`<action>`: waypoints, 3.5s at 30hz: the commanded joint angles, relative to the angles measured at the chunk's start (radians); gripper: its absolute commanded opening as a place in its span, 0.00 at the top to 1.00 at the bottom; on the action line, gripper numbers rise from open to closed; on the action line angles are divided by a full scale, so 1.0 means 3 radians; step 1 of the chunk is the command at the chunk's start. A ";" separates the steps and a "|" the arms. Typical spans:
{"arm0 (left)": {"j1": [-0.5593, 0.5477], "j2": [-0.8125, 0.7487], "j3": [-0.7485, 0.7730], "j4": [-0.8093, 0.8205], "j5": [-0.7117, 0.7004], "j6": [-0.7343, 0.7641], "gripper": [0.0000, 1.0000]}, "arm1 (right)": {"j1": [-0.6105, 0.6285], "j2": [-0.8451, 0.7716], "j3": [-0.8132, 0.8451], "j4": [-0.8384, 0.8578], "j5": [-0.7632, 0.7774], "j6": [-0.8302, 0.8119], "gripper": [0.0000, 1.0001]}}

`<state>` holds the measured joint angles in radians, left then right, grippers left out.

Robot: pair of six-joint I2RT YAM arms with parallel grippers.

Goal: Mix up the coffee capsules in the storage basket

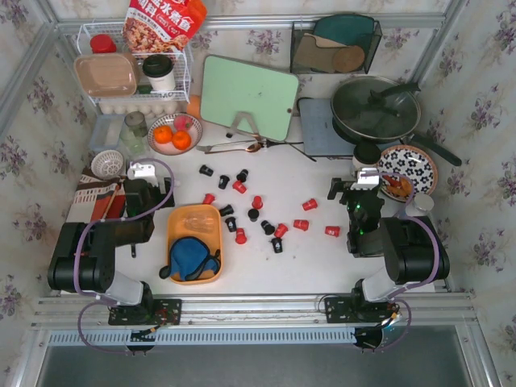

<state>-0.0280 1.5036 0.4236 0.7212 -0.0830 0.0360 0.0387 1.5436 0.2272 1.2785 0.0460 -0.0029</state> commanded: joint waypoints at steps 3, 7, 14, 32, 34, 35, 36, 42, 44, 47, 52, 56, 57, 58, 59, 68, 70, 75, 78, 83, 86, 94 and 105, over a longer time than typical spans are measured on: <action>-0.0001 -0.0015 0.0015 0.0086 0.0016 0.0008 0.00 | -0.0001 -0.0004 -0.0010 0.0003 -0.0051 0.0029 0.00; 0.0001 -0.0013 0.0014 0.0085 0.0016 0.0008 0.00 | -0.0001 -0.0007 -0.0005 0.0003 -0.0051 0.0030 0.00; 0.0001 -0.0016 0.0015 0.0086 0.0016 0.0008 0.00 | -0.0001 -0.0009 -0.0010 0.0001 -0.0051 0.0030 0.00; 0.0001 -0.0012 0.0014 0.0079 0.0012 0.0008 0.00 | -0.0003 -0.0011 -0.0011 0.0008 -0.0050 0.0033 0.00; 0.0001 -0.0014 0.0014 0.0084 0.0015 0.0009 0.00 | -0.0001 -0.0008 -0.0006 0.0001 -0.0045 0.0030 0.00; -0.0001 -0.0009 0.0018 0.0083 0.0016 0.0010 0.00 | -0.0003 -0.0003 -0.0009 0.0003 -0.0048 0.0030 0.00; 0.0001 -0.0006 0.0024 0.0073 0.0040 0.0020 0.00 | -0.0001 -0.0008 -0.0009 -0.0002 -0.0046 0.0030 0.00; 0.0005 -0.0011 0.0025 0.0071 0.0051 0.0020 0.00 | -0.0004 -0.0015 -0.0025 0.0023 -0.0041 0.0025 0.00; 0.0004 -0.0015 0.0019 0.0073 0.0050 0.0022 0.00 | -0.0001 -0.0050 -0.0046 0.0037 -0.0051 0.0025 0.00; 0.0002 -0.0039 0.0027 0.0052 0.0019 0.0011 0.00 | 0.0002 -0.0244 -0.0055 -0.0117 -0.0005 0.0037 0.00; -0.0004 -0.0404 0.0139 -0.0398 -0.0076 -0.0016 0.00 | 0.0013 -0.0653 0.0058 -0.0730 0.0136 0.0141 0.00; -0.0054 -0.0861 0.0127 -0.0669 -0.0163 -0.0029 0.00 | 0.0038 -0.0874 0.0319 -0.1478 0.0282 0.0277 0.00; -0.0055 -0.0989 0.0150 -0.0759 -0.0180 -0.0102 0.00 | 0.0046 -0.0918 0.0397 -0.1661 0.0322 0.0326 0.00; -0.0055 -0.1091 0.0204 -0.0900 -0.0204 -0.0205 0.00 | 0.0049 -0.0959 0.0468 -0.1842 0.0354 0.0370 0.00; -0.0061 -0.1227 0.0290 -0.1161 -0.0227 -0.0324 0.00 | 0.0056 -0.0996 0.0573 -0.2009 0.0375 0.0402 0.00; -0.0070 -0.1765 0.1310 -0.3359 -0.0349 -0.0998 0.00 | 0.0259 -0.1436 0.1022 -0.3002 0.0728 0.0475 0.00; -0.0070 -0.1740 0.1659 -0.3949 -0.0218 -0.1150 0.00 | 0.0303 -0.1528 0.1103 -0.3158 0.0750 0.0462 0.00; -0.0075 -0.1906 0.2061 -0.4689 0.0284 -0.1420 0.00 | 0.0433 -0.1696 0.1286 -0.3526 0.0735 0.0414 0.00; -0.0075 -0.2156 0.2001 -0.4706 0.0416 -0.1487 0.00 | 0.0537 -0.1788 0.1378 -0.3737 0.0731 0.0398 0.00; -0.0075 -0.2307 0.2039 -0.4929 0.0690 -0.1303 0.00 | 0.0873 -0.1887 0.1539 -0.4070 0.0862 0.0260 0.00; -0.0074 -0.2297 0.2046 -0.5081 0.0820 -0.1148 0.00 | 0.1120 -0.1862 0.1622 -0.4172 0.0891 0.0192 0.00; -0.0075 -0.2355 0.1782 -0.5104 0.1024 -0.1179 0.10 | 0.1844 -0.1622 0.1677 -0.4080 0.0775 0.0260 0.03; -0.0096 -0.2146 0.1560 -0.4998 0.1241 -0.1195 0.26 | 0.3073 -0.0977 0.1598 -0.3178 0.0623 0.0173 0.11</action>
<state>-0.0574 0.8379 0.8944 -0.8055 0.2554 -0.3187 0.8764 1.2011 0.7273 0.1471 0.2405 0.0605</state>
